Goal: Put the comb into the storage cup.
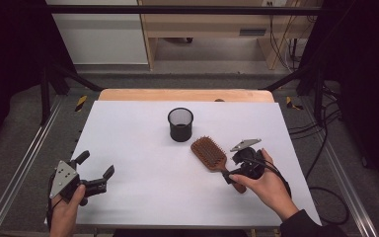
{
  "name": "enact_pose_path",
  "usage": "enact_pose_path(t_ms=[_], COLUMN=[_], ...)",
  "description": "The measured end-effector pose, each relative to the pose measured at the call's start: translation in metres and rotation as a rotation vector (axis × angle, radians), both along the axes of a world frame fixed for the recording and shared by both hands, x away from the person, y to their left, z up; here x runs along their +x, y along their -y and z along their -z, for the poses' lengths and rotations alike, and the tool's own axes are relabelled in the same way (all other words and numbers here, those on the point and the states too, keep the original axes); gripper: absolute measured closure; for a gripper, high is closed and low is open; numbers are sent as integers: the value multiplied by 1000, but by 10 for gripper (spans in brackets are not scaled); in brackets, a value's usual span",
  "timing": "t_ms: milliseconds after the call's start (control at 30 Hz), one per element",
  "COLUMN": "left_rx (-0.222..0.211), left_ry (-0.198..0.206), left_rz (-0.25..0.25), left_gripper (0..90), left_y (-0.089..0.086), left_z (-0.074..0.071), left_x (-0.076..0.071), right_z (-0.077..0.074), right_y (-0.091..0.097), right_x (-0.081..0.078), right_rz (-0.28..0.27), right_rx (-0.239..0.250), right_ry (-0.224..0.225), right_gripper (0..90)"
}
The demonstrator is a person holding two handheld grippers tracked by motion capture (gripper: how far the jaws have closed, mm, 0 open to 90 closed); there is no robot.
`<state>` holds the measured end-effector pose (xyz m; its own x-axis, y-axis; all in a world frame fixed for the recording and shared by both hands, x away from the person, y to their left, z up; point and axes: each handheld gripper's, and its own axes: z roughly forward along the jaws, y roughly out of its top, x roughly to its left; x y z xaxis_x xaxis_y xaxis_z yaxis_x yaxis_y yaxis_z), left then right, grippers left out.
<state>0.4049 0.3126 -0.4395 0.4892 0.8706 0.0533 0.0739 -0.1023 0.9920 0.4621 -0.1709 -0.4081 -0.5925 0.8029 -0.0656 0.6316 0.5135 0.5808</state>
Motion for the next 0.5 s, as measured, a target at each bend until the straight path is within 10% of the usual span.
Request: enact_pose_path(t_ms=[500], left_rx=[7], left_ry=[3], left_rz=[4], left_gripper=[14], left_y=[1], left_z=[0], left_x=[0], right_z=[22], right_y=[-8], right_x=[3], right_rz=[-18], right_rx=[-44], right_ry=[-106], right_gripper=[89])
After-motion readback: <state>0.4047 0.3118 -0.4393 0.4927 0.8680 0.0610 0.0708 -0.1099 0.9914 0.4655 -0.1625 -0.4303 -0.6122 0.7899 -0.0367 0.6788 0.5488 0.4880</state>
